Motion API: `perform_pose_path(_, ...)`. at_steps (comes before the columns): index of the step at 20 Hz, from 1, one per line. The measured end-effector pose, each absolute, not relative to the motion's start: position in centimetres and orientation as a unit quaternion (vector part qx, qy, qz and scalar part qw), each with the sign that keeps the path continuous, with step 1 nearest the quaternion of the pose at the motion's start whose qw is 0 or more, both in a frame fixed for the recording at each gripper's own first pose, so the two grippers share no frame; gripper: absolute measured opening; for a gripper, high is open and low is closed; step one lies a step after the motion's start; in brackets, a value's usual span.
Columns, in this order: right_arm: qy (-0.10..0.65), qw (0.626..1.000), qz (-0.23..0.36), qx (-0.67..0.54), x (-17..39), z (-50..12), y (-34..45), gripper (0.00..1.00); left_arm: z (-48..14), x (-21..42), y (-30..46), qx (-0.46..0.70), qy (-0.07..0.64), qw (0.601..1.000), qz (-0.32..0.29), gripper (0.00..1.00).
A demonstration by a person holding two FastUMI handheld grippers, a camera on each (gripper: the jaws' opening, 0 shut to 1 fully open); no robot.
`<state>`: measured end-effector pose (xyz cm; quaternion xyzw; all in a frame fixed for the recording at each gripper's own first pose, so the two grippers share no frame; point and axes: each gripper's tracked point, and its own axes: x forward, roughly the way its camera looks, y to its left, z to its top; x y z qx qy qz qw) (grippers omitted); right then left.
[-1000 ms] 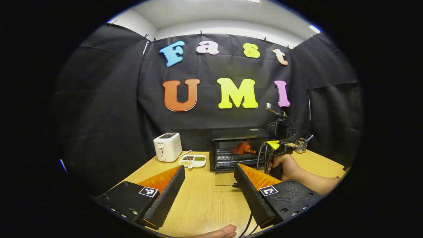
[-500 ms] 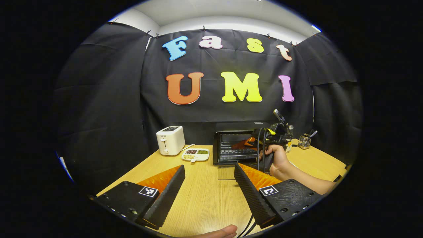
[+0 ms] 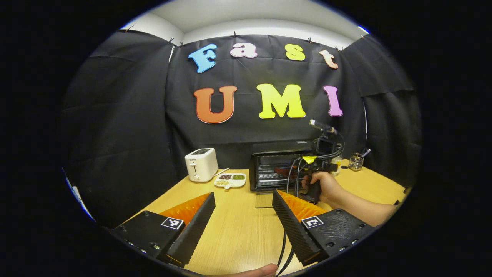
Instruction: Open the electric oven with the left hand, put the food in, and close the electric oven.
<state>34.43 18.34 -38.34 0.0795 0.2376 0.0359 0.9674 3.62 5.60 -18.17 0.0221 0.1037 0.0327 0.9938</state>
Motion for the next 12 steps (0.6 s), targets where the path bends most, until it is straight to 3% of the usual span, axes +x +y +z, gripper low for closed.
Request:
perform_pose_path(1, 0.235, 0.968, 0.046, 0.072, 33.5, -37.9, 18.7, 0.37, -18.5, 3.8, 5.6, 0.024, 0.109, 0.993, 0.035, 0.95)
perform_pose_path(3, 0.235, 0.968, 0.056, 0.060, 31.6, -37.5, 18.2, 0.63, -18.8, 4.0, 5.2, 0.014, 0.117, 0.993, 0.033, 0.95)
perform_pose_path(7, 0.223, 0.969, 0.091, 0.054, 27.7, -35.5, 17.9, 0.64, -18.6, 4.2, 4.2, 0.004, 0.123, 0.992, 0.029, 0.96)
perform_pose_path(10, 0.220, 0.968, 0.115, 0.043, 24.5, -34.0, 17.0, 0.82, -19.4, 4.7, 3.0, 0.000, 0.131, 0.991, 0.021, 0.96)
perform_pose_path(12, 0.210, 0.969, 0.123, 0.034, 22.6, -32.8, 16.0, 0.81, -20.4, 5.3, 2.0, -0.003, 0.144, 0.990, 0.013, 0.96)
